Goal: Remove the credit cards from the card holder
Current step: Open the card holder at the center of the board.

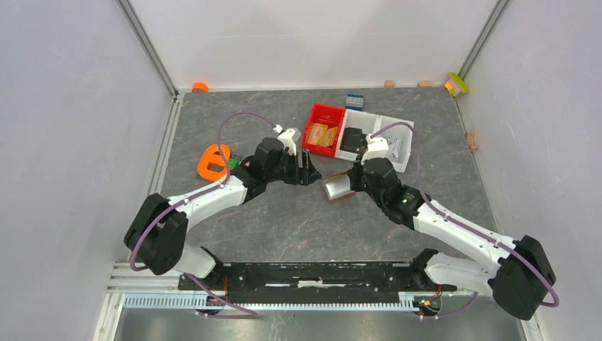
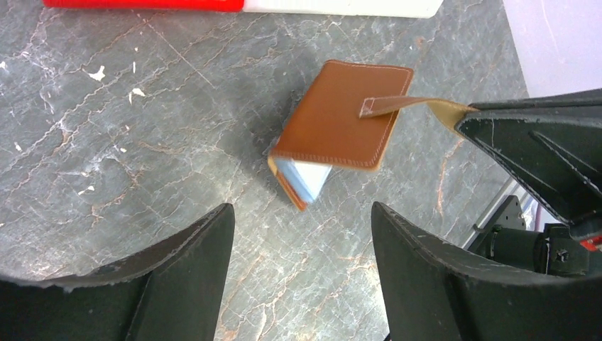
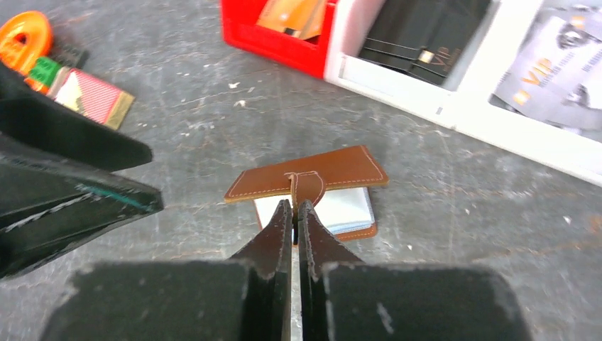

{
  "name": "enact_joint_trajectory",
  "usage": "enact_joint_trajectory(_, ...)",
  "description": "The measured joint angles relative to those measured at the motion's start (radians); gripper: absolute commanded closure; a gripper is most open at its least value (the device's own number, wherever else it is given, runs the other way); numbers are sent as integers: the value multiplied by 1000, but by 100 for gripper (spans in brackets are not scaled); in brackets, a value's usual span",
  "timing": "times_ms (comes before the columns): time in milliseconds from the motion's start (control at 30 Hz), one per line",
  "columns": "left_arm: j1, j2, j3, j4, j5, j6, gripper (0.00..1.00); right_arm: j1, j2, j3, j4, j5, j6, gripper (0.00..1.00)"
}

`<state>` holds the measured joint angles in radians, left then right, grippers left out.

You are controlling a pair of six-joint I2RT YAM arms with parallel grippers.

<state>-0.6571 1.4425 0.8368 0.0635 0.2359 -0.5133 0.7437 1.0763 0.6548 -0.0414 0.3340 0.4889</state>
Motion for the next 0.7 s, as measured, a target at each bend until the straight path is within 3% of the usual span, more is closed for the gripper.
enact_joint_trajectory(233,0,11,5,13,19,0,24,-2,72,99,-138,121,60,97)
enact_joint_trajectory(700,-61,230,138,-85,54,14,29,-28,210,183,-219,255,-14,92)
